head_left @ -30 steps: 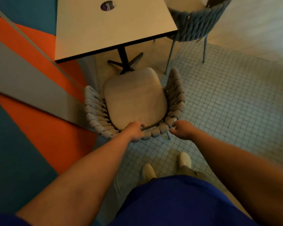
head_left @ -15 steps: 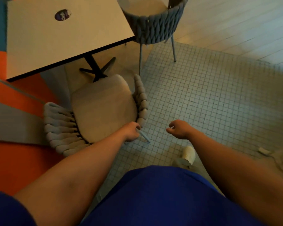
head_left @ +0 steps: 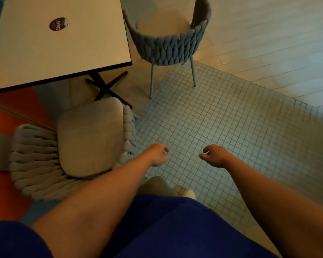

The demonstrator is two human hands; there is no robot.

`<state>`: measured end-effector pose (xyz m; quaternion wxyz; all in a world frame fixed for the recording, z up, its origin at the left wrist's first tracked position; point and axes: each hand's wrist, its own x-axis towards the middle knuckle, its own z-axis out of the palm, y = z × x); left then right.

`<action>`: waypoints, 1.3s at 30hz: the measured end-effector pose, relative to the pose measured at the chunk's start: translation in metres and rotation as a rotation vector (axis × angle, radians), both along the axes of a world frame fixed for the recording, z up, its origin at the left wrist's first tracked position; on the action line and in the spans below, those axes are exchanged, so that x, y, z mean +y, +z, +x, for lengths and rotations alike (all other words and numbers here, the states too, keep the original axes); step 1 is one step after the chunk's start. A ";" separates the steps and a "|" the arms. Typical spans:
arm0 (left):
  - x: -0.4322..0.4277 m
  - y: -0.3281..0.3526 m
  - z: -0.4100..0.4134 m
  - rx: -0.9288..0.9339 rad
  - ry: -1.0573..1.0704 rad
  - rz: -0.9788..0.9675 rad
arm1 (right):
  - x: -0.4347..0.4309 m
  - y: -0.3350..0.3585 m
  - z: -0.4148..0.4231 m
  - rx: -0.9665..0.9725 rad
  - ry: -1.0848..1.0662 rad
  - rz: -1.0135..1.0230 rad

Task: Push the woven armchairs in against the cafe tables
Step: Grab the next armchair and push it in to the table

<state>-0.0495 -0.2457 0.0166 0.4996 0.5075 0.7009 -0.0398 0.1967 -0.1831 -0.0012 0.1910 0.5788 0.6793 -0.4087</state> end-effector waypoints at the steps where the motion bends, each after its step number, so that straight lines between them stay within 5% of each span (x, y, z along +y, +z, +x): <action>1: 0.013 0.000 0.003 0.000 0.015 0.013 | 0.014 0.001 0.002 0.002 0.006 0.002; 18: 0.336 -0.009 -0.050 0.027 0.091 0.018 | 0.350 0.009 -0.049 0.046 -0.013 0.071; 26: 0.475 -0.006 -0.078 -0.044 0.319 -0.023 | 0.500 -0.001 -0.078 0.051 0.020 0.051; 34: 0.591 -0.026 -0.099 -0.096 0.759 -0.060 | 0.653 -0.020 -0.110 0.111 -0.003 -0.013; 39: 0.647 -0.042 -0.112 -0.141 1.167 -0.054 | 0.722 -0.034 -0.134 0.237 -0.442 -0.163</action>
